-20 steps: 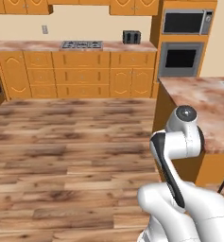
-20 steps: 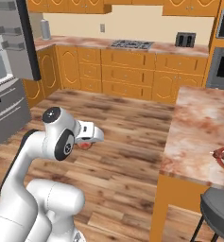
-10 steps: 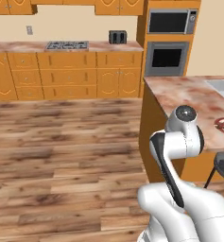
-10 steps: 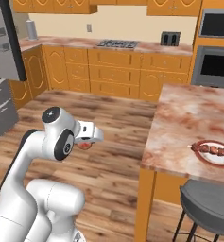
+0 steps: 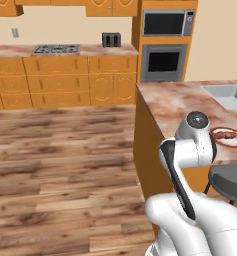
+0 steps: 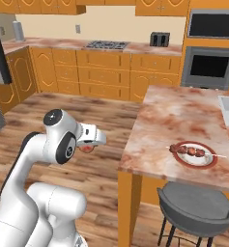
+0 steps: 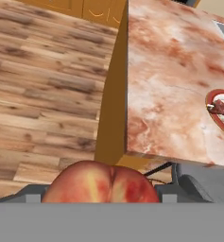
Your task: Pick up the peach and kiwi from the fridge and place one fruit on each plate on the dining counter.
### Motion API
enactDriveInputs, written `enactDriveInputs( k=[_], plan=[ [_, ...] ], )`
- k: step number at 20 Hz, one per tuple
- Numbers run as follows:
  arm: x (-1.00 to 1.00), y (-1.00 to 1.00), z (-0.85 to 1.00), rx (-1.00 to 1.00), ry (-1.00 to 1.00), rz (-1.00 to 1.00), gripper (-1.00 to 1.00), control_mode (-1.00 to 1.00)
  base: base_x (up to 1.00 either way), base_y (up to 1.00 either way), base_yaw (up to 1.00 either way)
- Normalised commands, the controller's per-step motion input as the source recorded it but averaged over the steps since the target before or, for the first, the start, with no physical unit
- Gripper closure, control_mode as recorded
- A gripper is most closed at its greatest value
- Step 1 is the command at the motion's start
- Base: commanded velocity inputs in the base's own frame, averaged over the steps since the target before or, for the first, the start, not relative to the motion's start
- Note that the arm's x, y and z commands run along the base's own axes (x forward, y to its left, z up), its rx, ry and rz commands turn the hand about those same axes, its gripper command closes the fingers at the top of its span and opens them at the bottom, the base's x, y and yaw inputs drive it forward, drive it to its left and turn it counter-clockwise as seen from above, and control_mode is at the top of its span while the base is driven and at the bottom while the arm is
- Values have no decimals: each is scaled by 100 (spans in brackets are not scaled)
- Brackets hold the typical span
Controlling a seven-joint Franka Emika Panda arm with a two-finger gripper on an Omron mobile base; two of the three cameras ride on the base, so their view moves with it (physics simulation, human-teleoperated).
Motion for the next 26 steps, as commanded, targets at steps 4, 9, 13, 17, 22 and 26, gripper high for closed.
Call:
enactDriveInputs(
  k=[4,9,13,17,22,26],
  plan=[
    [0,0,0,0,0,0,100,100,41,-45,-7],
    [0,0,0,0,0,0,100,100,24,-42,-5],
    [0,0,0,0,0,0,100,100,15,-43,-4],
    [0,0,0,0,0,0,100,100,24,-38,-5],
    [0,0,0,0,0,0,100,100,35,-34,-5],
    [0,0,0,0,0,0,100,100,44,-27,-5]
  ],
)
